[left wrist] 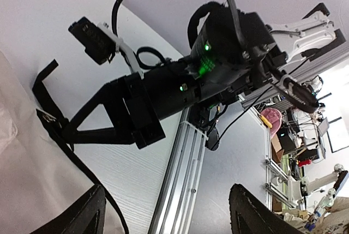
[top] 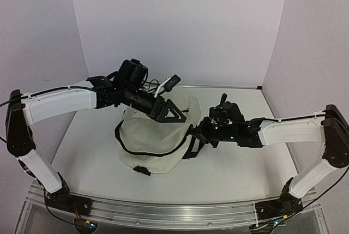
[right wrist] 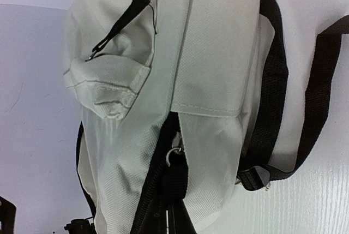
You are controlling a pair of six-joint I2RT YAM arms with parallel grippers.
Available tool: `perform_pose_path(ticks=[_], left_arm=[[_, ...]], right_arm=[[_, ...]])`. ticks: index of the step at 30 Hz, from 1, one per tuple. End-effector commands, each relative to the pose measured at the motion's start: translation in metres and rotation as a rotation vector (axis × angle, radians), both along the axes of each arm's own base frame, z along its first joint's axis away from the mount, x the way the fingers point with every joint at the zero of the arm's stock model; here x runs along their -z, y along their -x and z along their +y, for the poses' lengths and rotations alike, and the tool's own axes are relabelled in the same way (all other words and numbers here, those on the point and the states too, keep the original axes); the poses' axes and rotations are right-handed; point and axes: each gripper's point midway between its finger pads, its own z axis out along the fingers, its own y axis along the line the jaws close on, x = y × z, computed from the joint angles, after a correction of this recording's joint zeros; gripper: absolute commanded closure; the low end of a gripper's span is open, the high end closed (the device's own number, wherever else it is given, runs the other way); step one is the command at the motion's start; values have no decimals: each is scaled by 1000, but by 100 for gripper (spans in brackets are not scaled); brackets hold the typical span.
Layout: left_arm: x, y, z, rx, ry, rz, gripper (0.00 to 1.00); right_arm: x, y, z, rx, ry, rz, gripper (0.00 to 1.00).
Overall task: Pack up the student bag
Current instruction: Zip the student bag at the center of the board.
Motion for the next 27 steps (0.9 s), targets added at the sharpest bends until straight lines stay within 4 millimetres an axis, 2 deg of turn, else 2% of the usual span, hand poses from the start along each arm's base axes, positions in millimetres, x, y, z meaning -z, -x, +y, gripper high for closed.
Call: perform_pose_path(ticks=[1, 7, 12, 16, 19, 27], left_arm=[[-20, -29, -11, -25, 60, -17, 22], [23, -72, -43, -97, 21, 73, 18], [45, -88, -71, -90, 77, 156, 15], [74, -98, -79, -104, 49, 183, 13], [90, -105, -82, -119, 32, 188, 11], [112, -116, -86, -159, 21, 185, 11]], right_arm=[[-23, 12, 2, -72, -37, -54, 100], [-31, 14, -7, -57, -43, -82, 100], [-33, 16, -15, -42, -36, -101, 100], [-40, 18, -16, -59, -28, -141, 100], [-37, 21, -18, -78, -5, -164, 100], [-45, 46, 2, -207, 23, -249, 100]])
